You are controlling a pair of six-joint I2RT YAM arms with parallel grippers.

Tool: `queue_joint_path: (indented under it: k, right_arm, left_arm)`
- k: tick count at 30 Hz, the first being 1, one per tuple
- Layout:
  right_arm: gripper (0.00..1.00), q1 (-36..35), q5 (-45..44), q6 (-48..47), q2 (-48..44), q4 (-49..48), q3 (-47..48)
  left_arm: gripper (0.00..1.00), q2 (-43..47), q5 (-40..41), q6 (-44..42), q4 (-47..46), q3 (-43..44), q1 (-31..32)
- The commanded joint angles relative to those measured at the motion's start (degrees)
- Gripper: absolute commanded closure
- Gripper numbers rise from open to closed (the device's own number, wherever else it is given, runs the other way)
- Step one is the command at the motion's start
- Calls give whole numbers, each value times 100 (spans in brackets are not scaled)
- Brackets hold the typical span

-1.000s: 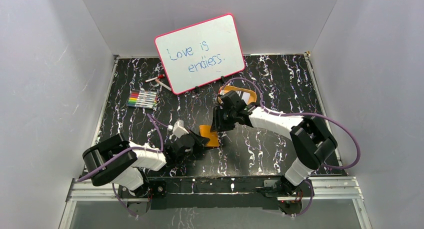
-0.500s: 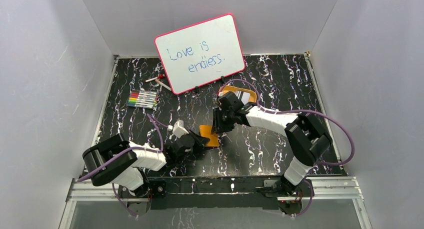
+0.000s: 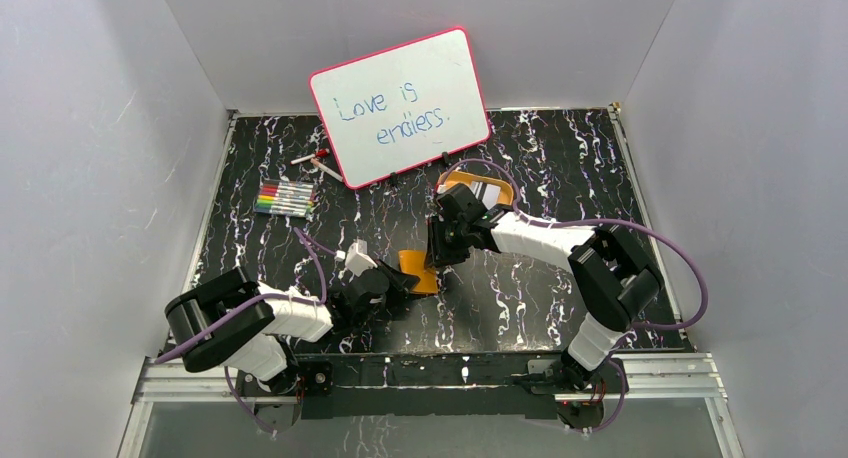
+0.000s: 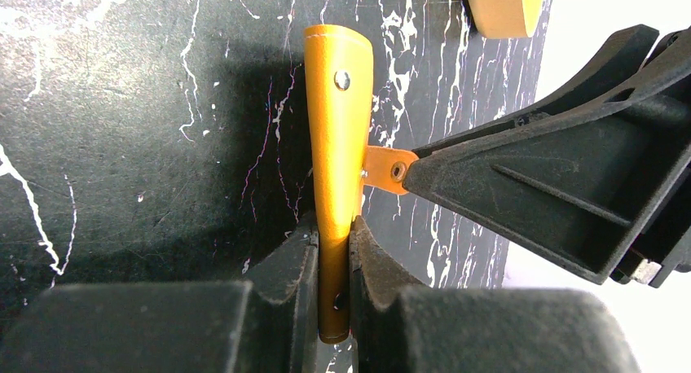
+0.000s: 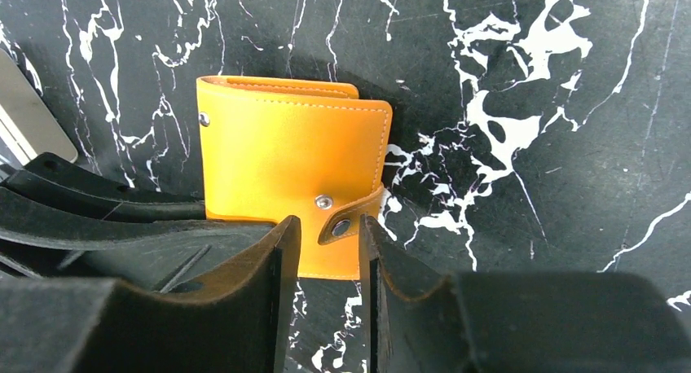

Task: Put the credit cards into the card holder
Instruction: Close the card holder at the center of the board.

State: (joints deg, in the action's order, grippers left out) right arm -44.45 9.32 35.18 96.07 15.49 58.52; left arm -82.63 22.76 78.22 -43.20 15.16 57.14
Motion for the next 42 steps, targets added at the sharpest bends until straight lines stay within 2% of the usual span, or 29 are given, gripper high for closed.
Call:
queue_joint_path:
  k: [1, 16, 22, 36, 42]
  right_arm:
    - [59, -35, -153, -104, -46, 130, 264]
    - [83, -32, -158, -177, -32, 200, 293]
    - [100, -36, -222, -187, -151, 218, 261]
    - [100, -31, 29, -108, -349, -293, -47]
    - [100, -30, 543, -215, -223, -626, -83]
  left_arm:
    - [100, -98, 414, -251, 987, -197, -10]
    - [100, -122, 404, -254, 989, -180, -10]
    - [100, -96, 404, -245, 989, -197, -10]
    - [100, -152, 415, -188, 996, -233, -10]
    - [100, -337, 327, -140, 923, -209, -8]
